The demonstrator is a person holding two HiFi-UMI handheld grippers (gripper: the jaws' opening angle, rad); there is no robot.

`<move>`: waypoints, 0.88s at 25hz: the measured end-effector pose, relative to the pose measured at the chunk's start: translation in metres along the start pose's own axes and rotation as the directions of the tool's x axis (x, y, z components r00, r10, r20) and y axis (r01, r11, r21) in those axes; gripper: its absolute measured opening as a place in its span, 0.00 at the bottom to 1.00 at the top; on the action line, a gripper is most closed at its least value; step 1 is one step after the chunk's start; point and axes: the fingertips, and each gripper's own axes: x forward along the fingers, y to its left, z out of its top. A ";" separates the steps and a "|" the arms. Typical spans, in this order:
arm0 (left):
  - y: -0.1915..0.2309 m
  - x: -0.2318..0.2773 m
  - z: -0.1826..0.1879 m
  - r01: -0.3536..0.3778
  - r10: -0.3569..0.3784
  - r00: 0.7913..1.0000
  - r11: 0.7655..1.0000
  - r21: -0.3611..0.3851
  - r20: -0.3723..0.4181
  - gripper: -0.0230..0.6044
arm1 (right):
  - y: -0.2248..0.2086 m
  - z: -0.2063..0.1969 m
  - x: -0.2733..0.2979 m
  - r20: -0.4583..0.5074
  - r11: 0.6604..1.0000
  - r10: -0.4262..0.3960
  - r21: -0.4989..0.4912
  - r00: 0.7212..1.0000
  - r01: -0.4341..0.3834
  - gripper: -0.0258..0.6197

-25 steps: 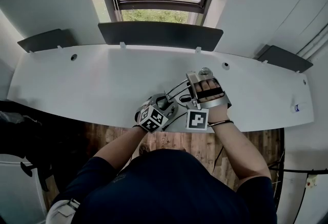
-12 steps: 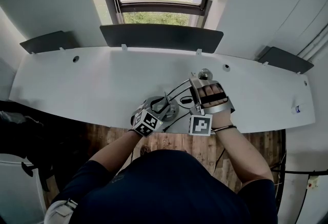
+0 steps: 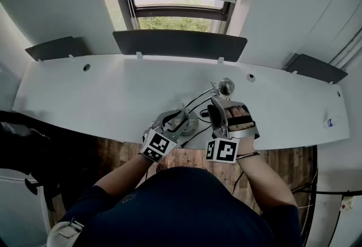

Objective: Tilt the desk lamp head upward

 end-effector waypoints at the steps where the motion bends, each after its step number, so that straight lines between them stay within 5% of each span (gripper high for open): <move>1: 0.000 -0.003 0.007 -0.003 0.003 1.000 1.000 -0.006 0.017 0.26 | 0.000 0.001 -0.002 0.006 0.999 -0.002 0.046 1.000 0.002 0.28; 5: 0.003 -0.012 0.035 -0.018 0.018 0.996 1.000 0.000 0.088 0.26 | 0.001 0.004 -0.004 0.025 0.965 0.015 0.262 1.000 -0.021 0.23; 14: -0.003 -0.030 0.083 -0.011 0.020 0.976 0.999 -0.039 0.217 0.19 | -0.002 0.012 -0.007 0.090 0.803 0.011 0.593 0.996 -0.063 0.14; 17: -0.007 -0.032 0.082 -0.010 0.023 0.972 0.998 -0.057 0.233 0.13 | 0.001 0.018 -0.012 0.162 0.662 0.000 0.740 0.987 -0.121 0.11; 22: -0.019 -0.035 0.072 0.003 0.019 0.969 0.996 -0.089 0.246 0.08 | 0.023 0.021 -0.019 0.295 0.342 -0.042 0.902 0.955 -0.264 0.07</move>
